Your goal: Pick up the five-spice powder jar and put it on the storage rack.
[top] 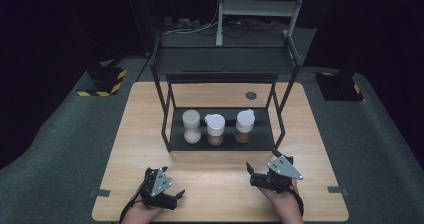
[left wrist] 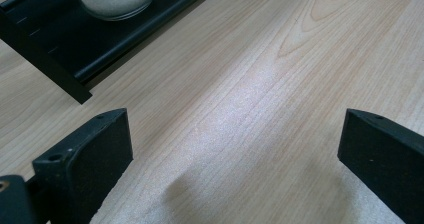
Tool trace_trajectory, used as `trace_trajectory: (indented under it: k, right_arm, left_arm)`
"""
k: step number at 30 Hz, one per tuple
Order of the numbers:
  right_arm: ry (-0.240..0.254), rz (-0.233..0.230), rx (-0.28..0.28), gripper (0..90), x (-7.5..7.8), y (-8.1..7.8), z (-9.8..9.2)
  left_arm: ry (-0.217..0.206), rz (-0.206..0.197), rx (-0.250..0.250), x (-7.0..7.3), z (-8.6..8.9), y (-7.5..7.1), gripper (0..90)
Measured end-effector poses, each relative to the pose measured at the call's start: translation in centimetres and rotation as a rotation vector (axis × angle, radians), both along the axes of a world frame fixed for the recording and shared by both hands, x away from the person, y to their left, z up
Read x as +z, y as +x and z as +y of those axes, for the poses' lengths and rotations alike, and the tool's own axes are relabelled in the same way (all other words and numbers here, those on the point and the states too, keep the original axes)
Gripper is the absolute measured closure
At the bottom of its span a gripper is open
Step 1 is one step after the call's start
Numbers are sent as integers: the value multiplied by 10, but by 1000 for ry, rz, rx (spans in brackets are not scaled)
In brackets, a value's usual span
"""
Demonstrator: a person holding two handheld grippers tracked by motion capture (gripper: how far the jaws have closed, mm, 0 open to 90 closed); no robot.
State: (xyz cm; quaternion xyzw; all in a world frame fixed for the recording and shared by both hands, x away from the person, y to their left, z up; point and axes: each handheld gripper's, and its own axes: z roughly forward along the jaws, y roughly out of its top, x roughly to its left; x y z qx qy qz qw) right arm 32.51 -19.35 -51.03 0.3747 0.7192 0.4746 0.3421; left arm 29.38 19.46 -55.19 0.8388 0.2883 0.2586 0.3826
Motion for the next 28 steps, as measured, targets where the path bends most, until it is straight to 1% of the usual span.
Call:
trace_trajectory:
  k: [5, 10, 13, 14, 16, 18, 20, 28]
  right_arm:
    - [-39, 8, -8, 0, -13, -9, -7]
    - [-78, 32, -23, 0, -26, -14, -14]
    - [-116, 46, -30, 0, -33, -18, -18]
    - [-118, 57, -32, 0, -35, -18, -19]
    - [-123, 72, -37, 0, -37, -20, -21]
    - [-148, 87, -39, 0, -39, -21, -21]
    - [-168, 82, -40, 0, -40, -22, -20]
    - [-212, 100, -32, 1, -41, -22, -17]
  left_arm:
    - [4, 1, -1, 0, 0, 0, 13]
    - [7, 1, -2, 0, -1, 0, 13]
    - [8, 0, -2, 0, -1, 0, 13]
    - [8, 0, -2, 0, -1, 0, 13]
    - [8, -3, -3, 0, -1, 0, 13]
    - [10, -4, -4, 0, -1, -1, 13]
    - [11, -5, -4, 0, -1, -1, 13]
    - [14, -4, -5, 0, -2, -1, 13]
